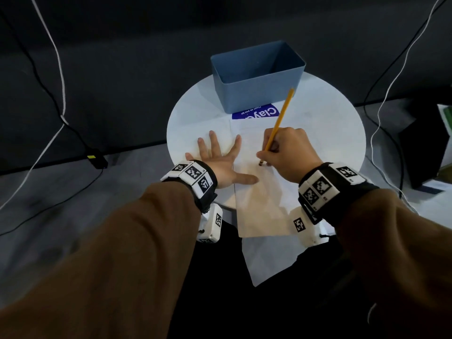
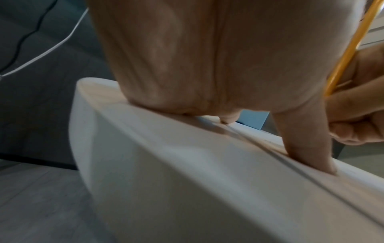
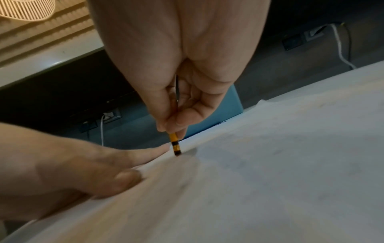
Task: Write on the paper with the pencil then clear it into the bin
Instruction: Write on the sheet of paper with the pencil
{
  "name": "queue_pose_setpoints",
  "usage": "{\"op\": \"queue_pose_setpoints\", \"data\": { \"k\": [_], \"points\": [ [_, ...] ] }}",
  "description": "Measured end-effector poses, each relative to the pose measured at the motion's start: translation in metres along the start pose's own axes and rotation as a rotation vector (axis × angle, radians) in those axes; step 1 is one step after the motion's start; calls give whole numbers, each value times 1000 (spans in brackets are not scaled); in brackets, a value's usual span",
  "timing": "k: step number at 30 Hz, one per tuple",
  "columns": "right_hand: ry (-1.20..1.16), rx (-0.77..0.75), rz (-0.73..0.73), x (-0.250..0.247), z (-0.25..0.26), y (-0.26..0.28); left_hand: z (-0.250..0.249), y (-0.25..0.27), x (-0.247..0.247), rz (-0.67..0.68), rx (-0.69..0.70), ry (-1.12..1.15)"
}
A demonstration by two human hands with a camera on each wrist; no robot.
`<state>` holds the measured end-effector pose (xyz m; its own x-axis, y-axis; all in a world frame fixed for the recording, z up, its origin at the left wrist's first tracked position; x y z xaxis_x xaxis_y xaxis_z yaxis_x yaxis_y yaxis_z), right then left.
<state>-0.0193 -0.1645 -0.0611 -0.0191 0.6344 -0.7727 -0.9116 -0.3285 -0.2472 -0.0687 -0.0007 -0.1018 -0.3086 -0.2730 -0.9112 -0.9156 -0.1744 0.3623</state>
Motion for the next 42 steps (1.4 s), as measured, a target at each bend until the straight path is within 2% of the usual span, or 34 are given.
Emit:
{"op": "queue_pose_setpoints", "data": {
  "k": [4, 7, 10, 16, 20, 24, 29, 34, 37, 42],
  "points": [
    [-22, 26, -50, -6, 0, -1, 0, 0, -2, 9, 0, -1],
    [-89, -25, -17, 9, 15, 3, 0, 1, -1, 4, 13, 3],
    [-47, -27, 20, 12, 14, 3, -1, 3, -2, -1, 8, -6],
    [-19, 46, -75, -7, -8, 2, -2, 3, -5, 16, -6, -9],
    [-79, -23, 13, 13, 12, 7, -1, 3, -3, 8, 5, -23],
    [-4, -59, 69, 18, 15, 6, -1, 4, -2, 0, 10, -18],
    [27, -50, 54, 4, 13, 2, -1, 4, -4, 7, 7, -14],
    [1, -107, 85, 19, 24, 4, -3, 4, -3, -6, 7, -9],
    [61, -76, 75, 11, 15, 1, -1, 3, -3, 8, 7, 12],
    [6, -76, 59, 8, 19, 1, -1, 3, -3, 10, 14, 9]
  ]
}}
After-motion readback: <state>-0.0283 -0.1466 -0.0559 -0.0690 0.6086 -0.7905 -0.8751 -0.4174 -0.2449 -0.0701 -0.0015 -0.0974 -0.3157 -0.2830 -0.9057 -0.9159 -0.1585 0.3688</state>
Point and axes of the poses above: each hand's wrist, its own y-axis away from the middle knuckle, its own x-axis out of the palm, z = x × y, the point moved 3 cm from there along -y, towards the middle knuckle, and after that the axes turned 13 degrees about -z, right-handed, at the moved point
